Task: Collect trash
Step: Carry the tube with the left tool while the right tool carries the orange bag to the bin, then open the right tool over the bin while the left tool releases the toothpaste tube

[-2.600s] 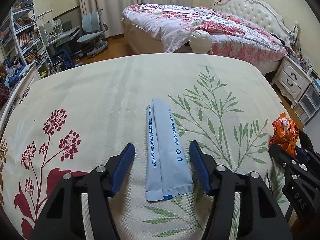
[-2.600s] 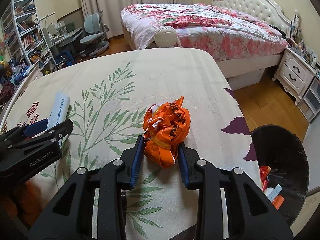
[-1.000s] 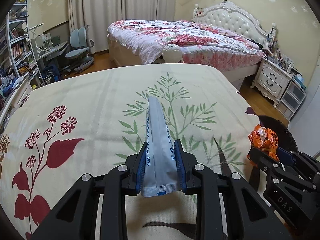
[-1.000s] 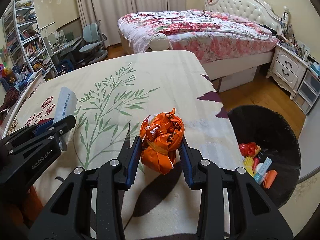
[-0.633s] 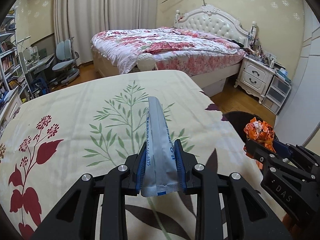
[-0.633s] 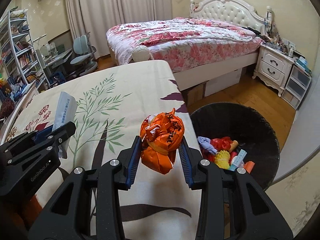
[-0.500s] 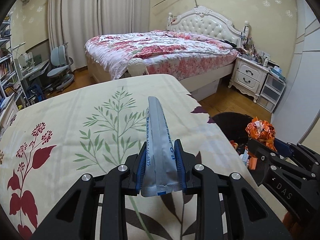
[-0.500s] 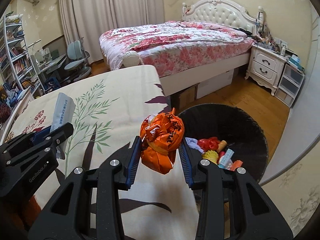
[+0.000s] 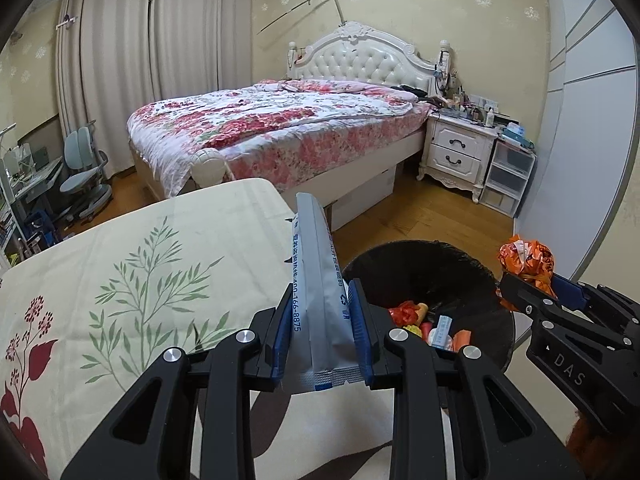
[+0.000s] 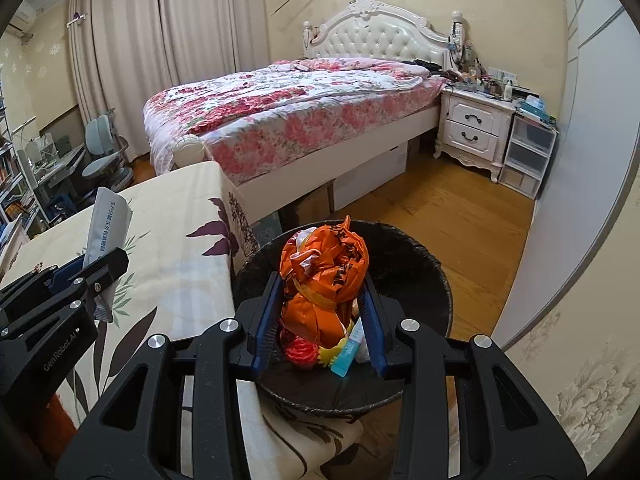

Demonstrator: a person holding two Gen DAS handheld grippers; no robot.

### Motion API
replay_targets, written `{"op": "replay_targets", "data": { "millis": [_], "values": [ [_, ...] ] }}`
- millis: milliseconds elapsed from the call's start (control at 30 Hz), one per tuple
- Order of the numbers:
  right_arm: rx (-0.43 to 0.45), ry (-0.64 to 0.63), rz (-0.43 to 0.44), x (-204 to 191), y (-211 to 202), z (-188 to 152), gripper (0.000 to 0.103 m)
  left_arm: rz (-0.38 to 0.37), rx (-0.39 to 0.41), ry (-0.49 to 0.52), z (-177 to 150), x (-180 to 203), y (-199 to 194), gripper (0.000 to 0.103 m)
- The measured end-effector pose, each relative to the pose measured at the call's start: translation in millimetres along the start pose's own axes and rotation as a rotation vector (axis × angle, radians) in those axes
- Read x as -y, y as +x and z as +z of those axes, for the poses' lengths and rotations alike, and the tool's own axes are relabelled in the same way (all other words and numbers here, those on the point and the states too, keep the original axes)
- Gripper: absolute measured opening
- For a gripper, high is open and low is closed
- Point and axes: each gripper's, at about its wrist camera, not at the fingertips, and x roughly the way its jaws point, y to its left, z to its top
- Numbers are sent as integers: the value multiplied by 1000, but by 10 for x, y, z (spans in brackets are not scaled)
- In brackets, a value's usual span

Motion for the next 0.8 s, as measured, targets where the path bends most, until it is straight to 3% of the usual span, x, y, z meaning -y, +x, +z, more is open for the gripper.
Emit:
{"op": "replay_targets", "data": {
  "millis": [800],
  "values": [
    [-24,53,-45,346,422,102,37,-22,-57,50,214,412,700,29]
  ]
}}
